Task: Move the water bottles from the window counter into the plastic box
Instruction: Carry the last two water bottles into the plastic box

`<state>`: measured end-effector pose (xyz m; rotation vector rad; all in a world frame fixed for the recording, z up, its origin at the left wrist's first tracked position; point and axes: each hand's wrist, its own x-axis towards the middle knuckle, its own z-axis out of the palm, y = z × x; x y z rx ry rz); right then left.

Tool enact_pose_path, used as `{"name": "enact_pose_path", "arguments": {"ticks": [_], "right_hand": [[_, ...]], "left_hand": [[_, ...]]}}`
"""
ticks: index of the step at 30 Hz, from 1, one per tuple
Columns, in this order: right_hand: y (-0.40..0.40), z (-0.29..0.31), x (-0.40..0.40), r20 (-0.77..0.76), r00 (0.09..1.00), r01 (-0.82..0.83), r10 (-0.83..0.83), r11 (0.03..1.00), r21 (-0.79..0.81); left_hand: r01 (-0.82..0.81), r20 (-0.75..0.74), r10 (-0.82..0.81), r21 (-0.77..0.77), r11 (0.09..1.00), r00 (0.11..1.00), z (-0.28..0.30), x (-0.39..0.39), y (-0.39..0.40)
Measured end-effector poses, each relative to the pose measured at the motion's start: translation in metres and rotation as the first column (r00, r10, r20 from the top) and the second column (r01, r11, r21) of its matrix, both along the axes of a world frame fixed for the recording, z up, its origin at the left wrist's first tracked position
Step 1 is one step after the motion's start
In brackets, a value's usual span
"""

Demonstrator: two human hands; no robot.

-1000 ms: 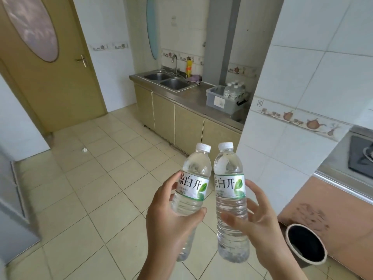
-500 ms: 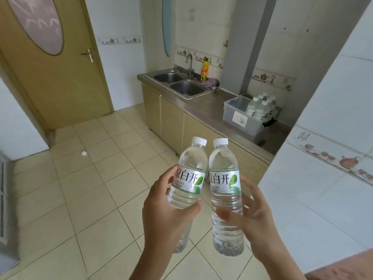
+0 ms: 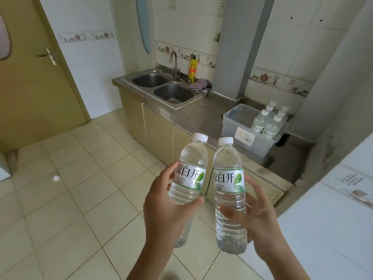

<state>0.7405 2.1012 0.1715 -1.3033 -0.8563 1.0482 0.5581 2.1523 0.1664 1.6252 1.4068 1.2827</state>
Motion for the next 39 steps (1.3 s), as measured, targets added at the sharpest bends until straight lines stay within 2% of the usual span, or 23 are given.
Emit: {"name": "enact_pose_path", "arguments": {"ticks": [11, 20, 25, 29, 35, 39], "right_hand": [[0.127, -0.003, 0.072, -0.013, 0.986, 0.167, -0.167, 0.986, 0.024], [0.234, -0.018, 0.188, -0.021, 0.960, 0.281, -0.280, 0.960, 0.021], [0.288, -0.011, 0.236, -0.043, 0.963, 0.267, -0.266, 0.963, 0.023], [0.324, -0.004, 0.265, 0.016, 0.966, 0.256, -0.256, 0.966, 0.028], [0.386, 0.001, 0.311, 0.071, 0.945, 0.322, -0.320, 0.946, -0.026], [0.427, 0.008, 0.340, 0.200, 0.919, 0.357, -0.341, 0.933, -0.049]], "left_hand": [[0.207, -0.034, -0.207, -0.004, 0.978, 0.978, -0.007, 0.086, 0.172], [0.266, -0.031, -0.266, 0.019, 0.964, 0.964, -0.014, 0.207, 0.282], [0.299, -0.027, -0.298, 0.032, 0.954, 0.954, -0.007, 0.258, 0.332], [0.316, 0.016, -0.316, 0.011, 0.949, 0.948, -0.002, 0.292, 0.368], [0.388, 0.074, -0.388, 0.014, 0.921, 0.919, 0.005, 0.342, 0.428], [0.434, 0.058, -0.434, 0.017, 0.901, 0.899, 0.007, 0.379, 0.474]]}}
